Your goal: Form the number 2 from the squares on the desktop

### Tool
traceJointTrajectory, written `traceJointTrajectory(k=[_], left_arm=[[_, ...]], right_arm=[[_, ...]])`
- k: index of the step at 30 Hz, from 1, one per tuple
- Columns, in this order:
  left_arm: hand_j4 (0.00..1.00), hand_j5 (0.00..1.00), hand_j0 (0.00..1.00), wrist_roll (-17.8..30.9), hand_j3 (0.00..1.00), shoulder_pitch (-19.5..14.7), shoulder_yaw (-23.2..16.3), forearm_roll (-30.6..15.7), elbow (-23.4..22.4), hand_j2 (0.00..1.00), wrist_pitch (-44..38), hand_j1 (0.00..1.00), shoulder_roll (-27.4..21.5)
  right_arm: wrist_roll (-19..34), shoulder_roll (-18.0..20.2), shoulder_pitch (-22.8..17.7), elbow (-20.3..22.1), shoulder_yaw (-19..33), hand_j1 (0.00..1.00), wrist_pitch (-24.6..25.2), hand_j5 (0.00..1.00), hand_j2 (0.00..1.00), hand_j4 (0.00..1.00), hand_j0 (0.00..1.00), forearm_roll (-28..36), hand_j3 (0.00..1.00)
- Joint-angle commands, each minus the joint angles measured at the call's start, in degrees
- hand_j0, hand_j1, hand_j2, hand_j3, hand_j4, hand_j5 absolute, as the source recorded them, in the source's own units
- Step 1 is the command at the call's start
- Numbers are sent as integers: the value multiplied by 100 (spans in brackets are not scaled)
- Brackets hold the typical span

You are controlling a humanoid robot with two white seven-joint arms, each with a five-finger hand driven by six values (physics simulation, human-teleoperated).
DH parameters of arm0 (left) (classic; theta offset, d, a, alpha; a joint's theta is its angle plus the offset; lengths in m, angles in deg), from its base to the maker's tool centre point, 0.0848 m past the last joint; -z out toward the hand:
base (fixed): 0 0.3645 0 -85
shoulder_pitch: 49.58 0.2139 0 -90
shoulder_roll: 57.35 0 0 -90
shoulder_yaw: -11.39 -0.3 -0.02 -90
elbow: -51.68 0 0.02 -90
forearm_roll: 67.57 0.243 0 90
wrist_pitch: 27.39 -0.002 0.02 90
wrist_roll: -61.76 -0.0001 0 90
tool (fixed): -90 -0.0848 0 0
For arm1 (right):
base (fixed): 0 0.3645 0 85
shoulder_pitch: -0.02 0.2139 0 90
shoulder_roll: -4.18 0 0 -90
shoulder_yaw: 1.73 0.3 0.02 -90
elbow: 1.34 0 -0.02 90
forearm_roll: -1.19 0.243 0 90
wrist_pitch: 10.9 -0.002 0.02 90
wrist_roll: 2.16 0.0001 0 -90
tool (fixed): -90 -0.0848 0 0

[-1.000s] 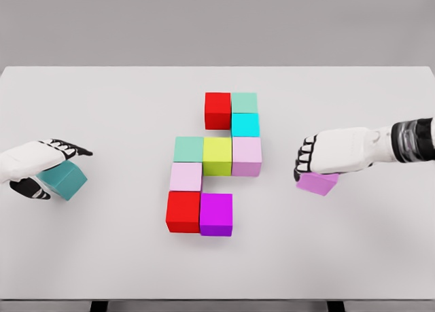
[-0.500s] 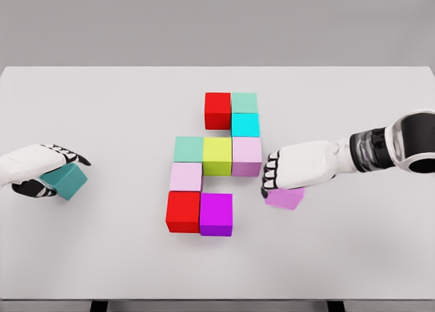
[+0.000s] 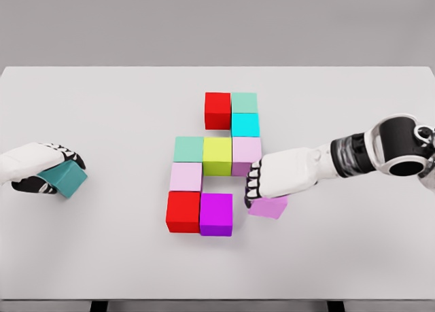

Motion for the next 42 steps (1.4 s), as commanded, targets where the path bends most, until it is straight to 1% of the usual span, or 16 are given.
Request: traceJointTrajectory(k=[1,5,8,11,13,20,21,22,23,28,30,33,37,39,41,42], left_arm=[[48,48,48,5,48,-9,-6,21,-7,48,-50,48,39],[43,43,43,5,43,-167,-6,29,1,43,-103,43,188],[43,43,43,5,43,-211,-6,21,1,43,-393,43,277],[43,43,43,5,43,-387,-15,47,1,43,-568,43,514],[43,43,43,5,43,-404,-15,47,1,43,-823,43,611],[40,40,40,5,40,-483,-23,56,1,40,-832,40,751],[39,39,39,5,39,-510,-23,65,10,39,-850,39,804],[39,39,39,5,39,-545,-23,65,10,39,-929,39,821],[39,39,39,5,39,-554,-23,73,19,39,-1034,39,874],[39,39,39,5,39,-729,-32,258,19,39,-1298,39,1199],[39,39,39,5,39,-870,-146,416,19,39,-1526,39,1375],[37,37,37,5,37,-1063,-313,425,10,37,-1843,37,1463],[35,35,35,5,35,-1239,-463,451,10,35,-2282,35,1648],[35,35,35,5,35,-1345,-498,557,1,35,-2502,35,1867],[34,34,34,5,34,-1397,-498,627,1,34,-2721,34,2016],[34,34,34,5,34,-1406,-498,627,1,34,-2836,34,2052]], right_arm=[[-1,-23,0,3,-40,55,14,55,55,55,55,35,55],[-1,4,9,3,-57,58,14,58,58,58,58,43,58],[-1,39,26,3,-75,58,14,58,58,58,58,96,58],[-1,30,79,3,-171,58,14,58,58,58,58,114,58],[-1,21,114,3,-233,58,14,58,58,58,58,114,58],[-1,39,149,12,-303,58,14,58,58,58,58,122,58],[-1,39,149,12,-303,61,14,61,61,61,61,122,61],[-1,56,149,3,-294,97,14,97,97,97,97,166,97],[-1,170,158,12,-294,100,14,100,100,100,100,421,100],[-1,197,263,3,-294,100,14,100,100,100,100,702,100],[-1,223,378,3,-268,100,14,100,100,100,100,922,100],[-1,495,475,3,-40,100,14,100,100,100,100,1423,100],[-1,926,492,3,215,100,14,100,100,100,100,1713,100],[-1,1427,483,-5,523,100,14,100,100,100,100,1950,100],[-1,1866,475,-5,567,100,14,100,100,100,100,1994,100],[-1,1928,457,-14,558,100,14,100,100,100,100,2012,100]])
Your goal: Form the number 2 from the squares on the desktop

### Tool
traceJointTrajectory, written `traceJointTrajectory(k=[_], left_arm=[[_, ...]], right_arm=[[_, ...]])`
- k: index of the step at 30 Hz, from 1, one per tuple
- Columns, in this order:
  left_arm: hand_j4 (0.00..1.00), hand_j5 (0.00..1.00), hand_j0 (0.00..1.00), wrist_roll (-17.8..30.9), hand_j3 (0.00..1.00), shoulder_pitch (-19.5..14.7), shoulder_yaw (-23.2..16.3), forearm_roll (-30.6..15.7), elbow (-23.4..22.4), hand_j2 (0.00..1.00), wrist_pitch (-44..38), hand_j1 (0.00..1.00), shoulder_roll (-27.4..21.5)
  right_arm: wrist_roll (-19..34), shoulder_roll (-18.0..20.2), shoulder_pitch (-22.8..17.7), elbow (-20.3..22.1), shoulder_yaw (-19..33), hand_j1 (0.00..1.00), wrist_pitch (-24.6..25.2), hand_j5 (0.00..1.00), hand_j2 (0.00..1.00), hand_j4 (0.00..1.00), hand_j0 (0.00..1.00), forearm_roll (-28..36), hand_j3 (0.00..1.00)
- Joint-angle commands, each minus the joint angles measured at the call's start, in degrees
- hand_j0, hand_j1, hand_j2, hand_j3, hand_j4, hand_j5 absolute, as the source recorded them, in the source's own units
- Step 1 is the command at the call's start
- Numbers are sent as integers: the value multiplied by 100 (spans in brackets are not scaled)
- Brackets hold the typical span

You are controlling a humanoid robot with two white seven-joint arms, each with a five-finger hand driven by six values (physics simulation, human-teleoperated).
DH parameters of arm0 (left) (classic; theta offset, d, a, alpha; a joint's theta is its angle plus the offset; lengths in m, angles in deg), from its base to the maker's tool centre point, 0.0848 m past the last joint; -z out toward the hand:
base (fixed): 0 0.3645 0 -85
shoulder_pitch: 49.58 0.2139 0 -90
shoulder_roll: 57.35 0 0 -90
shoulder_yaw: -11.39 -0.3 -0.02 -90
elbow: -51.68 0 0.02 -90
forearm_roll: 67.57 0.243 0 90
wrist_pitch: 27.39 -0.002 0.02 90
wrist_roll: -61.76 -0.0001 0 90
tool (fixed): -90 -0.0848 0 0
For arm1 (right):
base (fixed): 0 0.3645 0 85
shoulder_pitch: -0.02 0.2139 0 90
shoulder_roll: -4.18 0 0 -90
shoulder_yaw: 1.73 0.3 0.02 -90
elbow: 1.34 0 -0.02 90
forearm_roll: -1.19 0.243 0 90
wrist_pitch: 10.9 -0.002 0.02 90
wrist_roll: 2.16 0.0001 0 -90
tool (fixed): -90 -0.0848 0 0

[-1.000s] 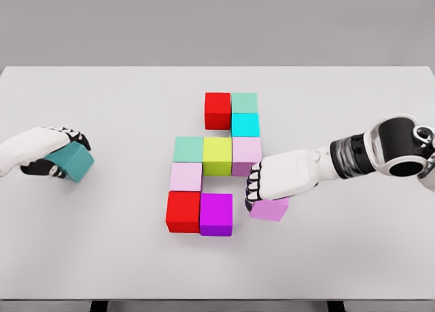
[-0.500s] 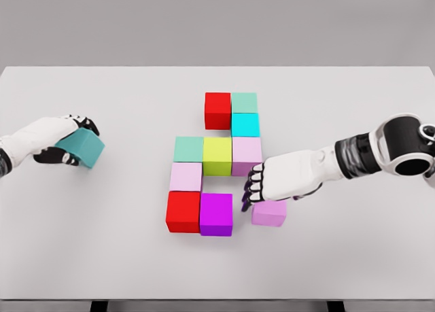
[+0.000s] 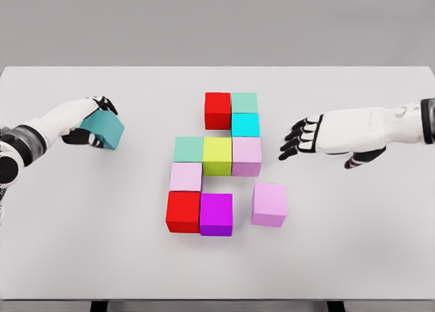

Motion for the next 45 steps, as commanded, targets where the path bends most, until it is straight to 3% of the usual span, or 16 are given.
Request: traceJointTrajectory(k=[1,6,10,15,18,27,36,45], left_arm=[[34,34,34,-10,34,-9,-31,51,0,34,-257,34,141],[32,32,32,-10,32,-220,-31,358,-9,32,-266,32,616],[31,31,31,-10,31,-413,-22,983,-220,31,-266,31,1196],[31,31,31,-10,31,-615,-31,1220,-475,31,-266,31,1512],[31,31,31,-10,31,-729,-31,1501,-703,31,-266,31,1820],[30,30,30,-10,30,-958,-119,1712,-1020,30,-266,30,2294],[30,30,30,-10,30,-1116,-119,1747,-1424,30,-397,30,2628],[30,30,30,-10,30,-1336,-127,1791,-1740,30,-397,30,2848]], right_arm=[[-2,392,-18,-8,58,100,14,100,100,100,100,140,100],[-2,392,-44,-8,-575,100,14,100,100,100,100,-97,100],[-2,366,-62,-8,-848,100,14,100,100,100,100,-405,100],[-2,322,-44,-17,-865,100,14,100,100,100,100,-467,100],[-2,102,-18,-175,-857,100,14,100,100,100,100,-467,100],[-2,-363,-9,-904,-848,100,14,100,100,100,100,-476,100],[-2,-609,-53,-896,-962,100,14,100,100,100,100,-563,100],[-2,-601,-70,-474,-1006,100,14,100,100,100,100,-590,100]])
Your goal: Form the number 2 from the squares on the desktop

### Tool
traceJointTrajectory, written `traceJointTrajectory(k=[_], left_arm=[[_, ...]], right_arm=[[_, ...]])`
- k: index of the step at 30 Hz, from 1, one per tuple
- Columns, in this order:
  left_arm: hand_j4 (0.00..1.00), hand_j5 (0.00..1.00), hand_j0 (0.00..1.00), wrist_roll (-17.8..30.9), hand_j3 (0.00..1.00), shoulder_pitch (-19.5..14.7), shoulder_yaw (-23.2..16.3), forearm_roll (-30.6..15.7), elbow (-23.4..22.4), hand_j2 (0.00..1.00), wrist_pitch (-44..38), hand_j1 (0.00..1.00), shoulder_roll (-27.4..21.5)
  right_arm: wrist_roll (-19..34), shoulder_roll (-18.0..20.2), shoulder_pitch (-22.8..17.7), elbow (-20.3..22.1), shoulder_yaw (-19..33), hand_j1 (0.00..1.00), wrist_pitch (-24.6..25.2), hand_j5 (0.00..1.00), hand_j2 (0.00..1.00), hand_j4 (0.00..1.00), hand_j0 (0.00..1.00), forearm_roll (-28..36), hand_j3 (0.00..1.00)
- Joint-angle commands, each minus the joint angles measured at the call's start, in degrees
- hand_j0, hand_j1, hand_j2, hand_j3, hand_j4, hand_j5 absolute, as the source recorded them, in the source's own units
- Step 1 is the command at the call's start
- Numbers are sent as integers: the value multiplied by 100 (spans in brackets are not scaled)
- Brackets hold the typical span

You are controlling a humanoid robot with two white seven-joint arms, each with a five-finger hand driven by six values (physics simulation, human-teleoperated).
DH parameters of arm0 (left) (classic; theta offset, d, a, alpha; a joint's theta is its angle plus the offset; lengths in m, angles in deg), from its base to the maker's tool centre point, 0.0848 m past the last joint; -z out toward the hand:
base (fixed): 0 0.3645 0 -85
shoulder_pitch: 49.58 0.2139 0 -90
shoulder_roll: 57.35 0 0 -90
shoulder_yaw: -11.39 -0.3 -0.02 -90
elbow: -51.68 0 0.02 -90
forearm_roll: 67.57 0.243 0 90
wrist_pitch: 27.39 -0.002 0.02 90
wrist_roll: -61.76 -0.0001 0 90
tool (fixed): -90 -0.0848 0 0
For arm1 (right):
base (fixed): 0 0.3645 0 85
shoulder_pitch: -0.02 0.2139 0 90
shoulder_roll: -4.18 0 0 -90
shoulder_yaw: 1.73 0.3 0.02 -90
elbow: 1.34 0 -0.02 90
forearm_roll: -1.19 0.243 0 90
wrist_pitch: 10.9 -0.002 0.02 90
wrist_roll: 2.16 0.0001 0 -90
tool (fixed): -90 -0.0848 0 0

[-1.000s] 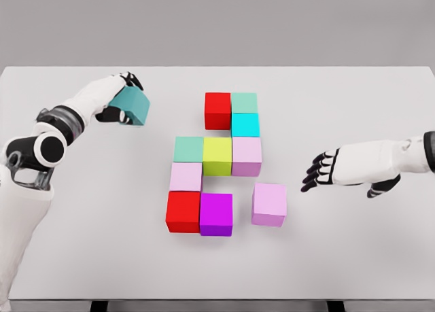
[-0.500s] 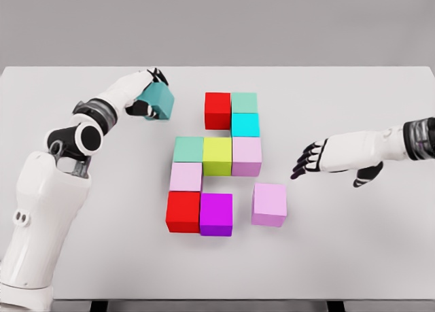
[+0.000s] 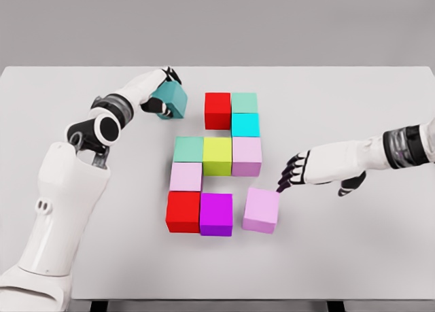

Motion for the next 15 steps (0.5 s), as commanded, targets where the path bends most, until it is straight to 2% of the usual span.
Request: traceJointTrajectory(k=[1,5,12,15], left_arm=[[31,31,31,-12,31,-9,-4,82,-120,31,4,31,96],[31,31,31,-12,31,-26,-4,267,-120,31,4,31,271],[31,31,31,-12,31,-70,5,302,-225,31,4,31,342],[31,31,31,-12,31,-123,-4,311,-322,31,-5,31,403]], right_arm=[[-2,22,9,165,9,100,12,100,100,100,100,22,100],[-2,31,18,315,27,100,12,100,100,100,100,22,100],[-2,22,53,139,71,100,12,100,100,100,100,110,100],[-2,-4,35,192,71,100,12,100,100,100,100,110,100]])
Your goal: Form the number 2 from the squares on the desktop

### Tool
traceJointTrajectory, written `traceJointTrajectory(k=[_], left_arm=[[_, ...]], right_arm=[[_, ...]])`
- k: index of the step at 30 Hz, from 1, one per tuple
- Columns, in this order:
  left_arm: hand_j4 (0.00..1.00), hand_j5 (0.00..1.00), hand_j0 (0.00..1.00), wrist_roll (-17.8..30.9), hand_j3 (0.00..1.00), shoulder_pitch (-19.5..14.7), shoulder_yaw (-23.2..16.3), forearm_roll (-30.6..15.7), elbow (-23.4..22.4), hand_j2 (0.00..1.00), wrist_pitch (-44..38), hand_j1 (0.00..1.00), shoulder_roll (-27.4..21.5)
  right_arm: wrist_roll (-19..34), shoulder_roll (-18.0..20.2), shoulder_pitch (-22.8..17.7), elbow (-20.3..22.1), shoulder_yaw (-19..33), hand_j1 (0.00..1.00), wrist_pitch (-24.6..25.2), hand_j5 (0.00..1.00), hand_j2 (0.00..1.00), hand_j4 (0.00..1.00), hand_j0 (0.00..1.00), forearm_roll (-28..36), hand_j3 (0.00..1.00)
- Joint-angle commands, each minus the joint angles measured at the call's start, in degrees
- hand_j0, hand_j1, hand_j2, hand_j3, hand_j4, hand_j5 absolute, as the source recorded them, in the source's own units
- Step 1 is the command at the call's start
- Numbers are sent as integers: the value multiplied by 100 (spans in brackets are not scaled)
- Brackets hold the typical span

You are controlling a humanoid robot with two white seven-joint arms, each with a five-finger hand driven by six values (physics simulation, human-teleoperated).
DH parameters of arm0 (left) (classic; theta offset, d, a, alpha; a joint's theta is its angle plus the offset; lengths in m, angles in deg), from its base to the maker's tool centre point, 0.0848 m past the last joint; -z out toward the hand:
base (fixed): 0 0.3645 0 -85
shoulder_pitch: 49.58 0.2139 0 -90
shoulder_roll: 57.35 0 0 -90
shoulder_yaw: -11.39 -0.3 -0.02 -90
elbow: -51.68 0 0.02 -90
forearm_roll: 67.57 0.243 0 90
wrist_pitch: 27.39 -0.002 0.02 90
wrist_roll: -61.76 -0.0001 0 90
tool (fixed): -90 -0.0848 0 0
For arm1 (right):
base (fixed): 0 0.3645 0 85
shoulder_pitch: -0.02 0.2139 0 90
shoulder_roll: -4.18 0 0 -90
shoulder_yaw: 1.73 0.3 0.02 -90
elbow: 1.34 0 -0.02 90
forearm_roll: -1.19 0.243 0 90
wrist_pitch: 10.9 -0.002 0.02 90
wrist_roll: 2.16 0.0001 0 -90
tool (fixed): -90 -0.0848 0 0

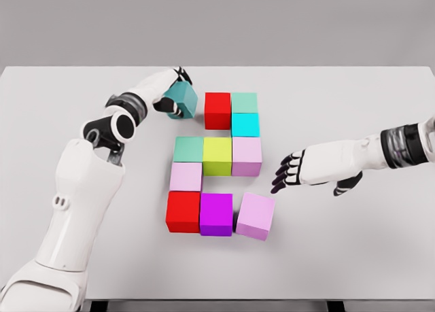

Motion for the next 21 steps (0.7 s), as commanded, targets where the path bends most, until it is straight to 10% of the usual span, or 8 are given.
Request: traceJointTrajectory(k=[1,9,14,21], left_arm=[[31,31,31,-13,31,0,-1,3,-52,31,0,31,29],[43,43,43,-13,43,0,-80,-15,-52,43,26,43,38],[83,83,83,-13,83,9,-89,-6,-52,83,8,83,29],[90,90,90,-13,90,9,-80,-6,-52,90,8,90,29]], right_arm=[[-2,-9,0,4,8,100,13,100,100,100,100,38,100],[-2,403,-18,206,8,100,13,100,100,100,100,3,100],[-2,641,-53,400,-106,100,13,100,100,100,100,-23,100],[-2,659,-53,400,-387,100,13,100,100,100,100,-23,100]])
